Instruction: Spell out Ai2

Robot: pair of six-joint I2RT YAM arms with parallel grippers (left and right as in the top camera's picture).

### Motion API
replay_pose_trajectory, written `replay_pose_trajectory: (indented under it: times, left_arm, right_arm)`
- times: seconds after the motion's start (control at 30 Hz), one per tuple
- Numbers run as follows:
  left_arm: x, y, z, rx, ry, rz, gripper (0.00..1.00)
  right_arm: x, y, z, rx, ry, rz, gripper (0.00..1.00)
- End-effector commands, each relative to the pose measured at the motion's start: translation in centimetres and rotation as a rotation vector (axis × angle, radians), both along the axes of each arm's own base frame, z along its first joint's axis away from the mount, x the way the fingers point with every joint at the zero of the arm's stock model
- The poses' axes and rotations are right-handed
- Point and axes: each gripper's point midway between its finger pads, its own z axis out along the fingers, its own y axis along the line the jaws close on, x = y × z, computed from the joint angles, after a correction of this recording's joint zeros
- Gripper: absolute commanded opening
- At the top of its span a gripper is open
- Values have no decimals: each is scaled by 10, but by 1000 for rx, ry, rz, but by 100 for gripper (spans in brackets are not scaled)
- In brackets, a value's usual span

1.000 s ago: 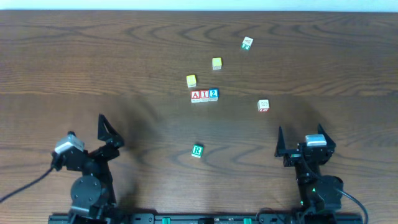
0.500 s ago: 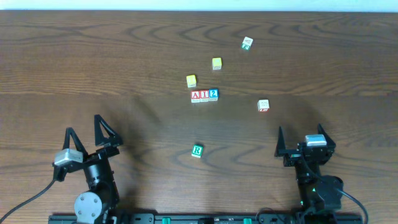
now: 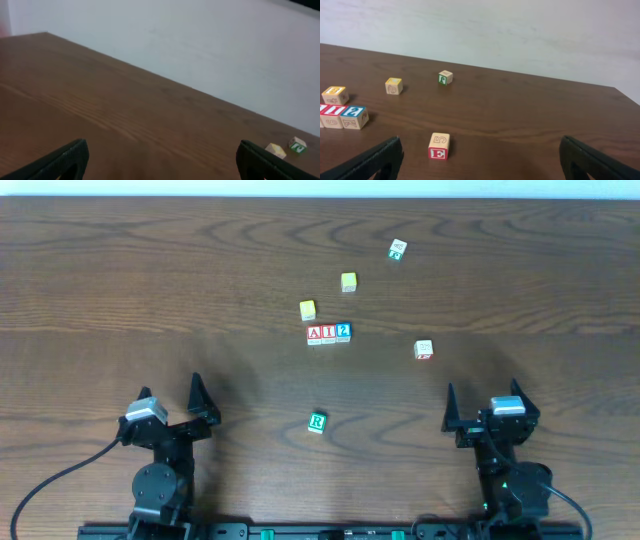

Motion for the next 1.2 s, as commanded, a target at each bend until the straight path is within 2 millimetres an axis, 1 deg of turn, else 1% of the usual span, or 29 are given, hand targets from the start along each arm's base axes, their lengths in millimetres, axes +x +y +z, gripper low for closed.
replay_pose_trajectory:
  times: [0.0, 0.07, 0.13, 0.27, 0.4, 0.53, 0.6, 0.7, 0.8, 0.83, 1.03, 1.17]
  left_arm:
    - [-2, 7, -19, -39, 65, 34, 95]
    - [-3, 14, -19, -80, 57, 66, 95]
    - [-3, 18, -20, -108, 54, 77, 95]
    - [-3, 19, -20, -91, 58, 78, 96]
    - [-4, 24, -20, -60, 63, 95, 95]
    - [-3, 23, -20, -61, 63, 90, 95]
    - [-2, 16, -20, -66, 65, 52, 96]
    - [-1, 6, -22, -112, 71, 0, 95]
    - [-1, 6, -23, -190, 62, 7, 95]
    - [-1, 6, -23, -189, 63, 6, 95]
    - [-1, 6, -23, -74, 79, -6, 95]
    - [-1, 7, -23, 64, 97, -13, 95]
  right_arm:
    - [0, 0, -2, 11, 6, 1, 99]
    - [0, 0, -2, 11, 6, 1, 99]
    - [0, 1, -2, 11, 6, 1, 99]
    - [0, 1, -2, 11, 6, 1, 99]
    - [0, 1, -2, 11, 6, 1, 99]
    - [0, 0, -2, 11, 6, 1, 99]
    - [0, 0, -2, 11, 6, 1, 99]
    - [0, 1, -2, 11, 6, 1, 99]
    - [0, 1, -2, 11, 6, 1, 99]
    - [0, 1, -2, 11, 6, 1, 99]
    - [0, 1, -2, 11, 6, 1, 99]
    - [0, 1, -2, 11, 6, 1, 99]
